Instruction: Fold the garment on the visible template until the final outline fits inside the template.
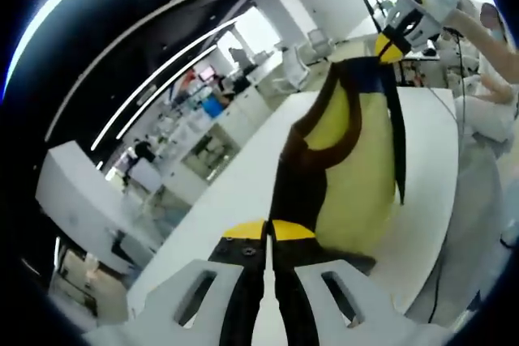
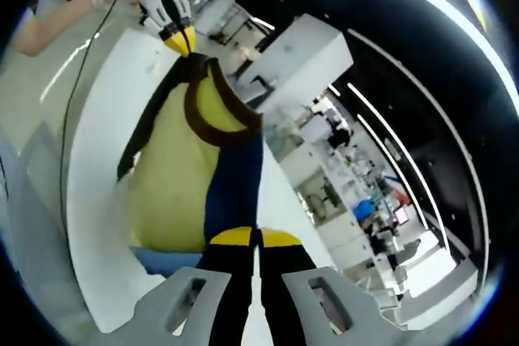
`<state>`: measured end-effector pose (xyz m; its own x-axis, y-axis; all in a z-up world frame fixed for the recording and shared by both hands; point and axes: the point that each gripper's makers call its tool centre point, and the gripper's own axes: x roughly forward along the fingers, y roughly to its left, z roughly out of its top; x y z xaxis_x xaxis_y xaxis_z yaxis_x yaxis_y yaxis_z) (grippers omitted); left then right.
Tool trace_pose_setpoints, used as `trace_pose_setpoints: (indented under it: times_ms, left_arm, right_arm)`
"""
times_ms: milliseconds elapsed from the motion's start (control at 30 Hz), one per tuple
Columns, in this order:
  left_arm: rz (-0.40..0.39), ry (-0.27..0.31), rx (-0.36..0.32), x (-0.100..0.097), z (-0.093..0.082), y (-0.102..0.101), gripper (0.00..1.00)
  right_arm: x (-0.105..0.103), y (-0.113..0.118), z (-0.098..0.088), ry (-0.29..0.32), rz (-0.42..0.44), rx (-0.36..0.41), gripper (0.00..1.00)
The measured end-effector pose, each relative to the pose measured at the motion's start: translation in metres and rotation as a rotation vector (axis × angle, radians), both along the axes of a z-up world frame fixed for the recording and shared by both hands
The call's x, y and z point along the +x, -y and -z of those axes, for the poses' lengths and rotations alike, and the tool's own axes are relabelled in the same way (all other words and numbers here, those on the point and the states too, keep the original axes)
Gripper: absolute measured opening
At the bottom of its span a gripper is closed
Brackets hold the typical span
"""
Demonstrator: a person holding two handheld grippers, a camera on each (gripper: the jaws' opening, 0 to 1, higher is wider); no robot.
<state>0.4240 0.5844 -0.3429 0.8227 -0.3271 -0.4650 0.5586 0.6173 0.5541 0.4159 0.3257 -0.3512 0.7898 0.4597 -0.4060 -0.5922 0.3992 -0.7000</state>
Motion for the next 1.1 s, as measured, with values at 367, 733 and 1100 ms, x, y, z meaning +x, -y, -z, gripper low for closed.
trace_pose_setpoints:
  times_ms: [367,733,1100]
  left_arm:
    - [-0.007,0.01,0.018,-0.037,-0.01,-0.003,0.0]
    - [0.009,0.035,0.005,-0.08,-0.024,0.0,0.0]
    - [0.019,-0.017,-0.008,-0.111,0.001,0.004,0.0]
  right_arm:
    - [-0.033,-0.005,-0.009,0.025,-0.023,-0.004,0.01]
    - [-0.065,-0.007,-0.018,0.047,-0.034,0.003,0.01]
    - [-0.092,-0.012,0.004,0.002,-0.051,0.007,0.01]
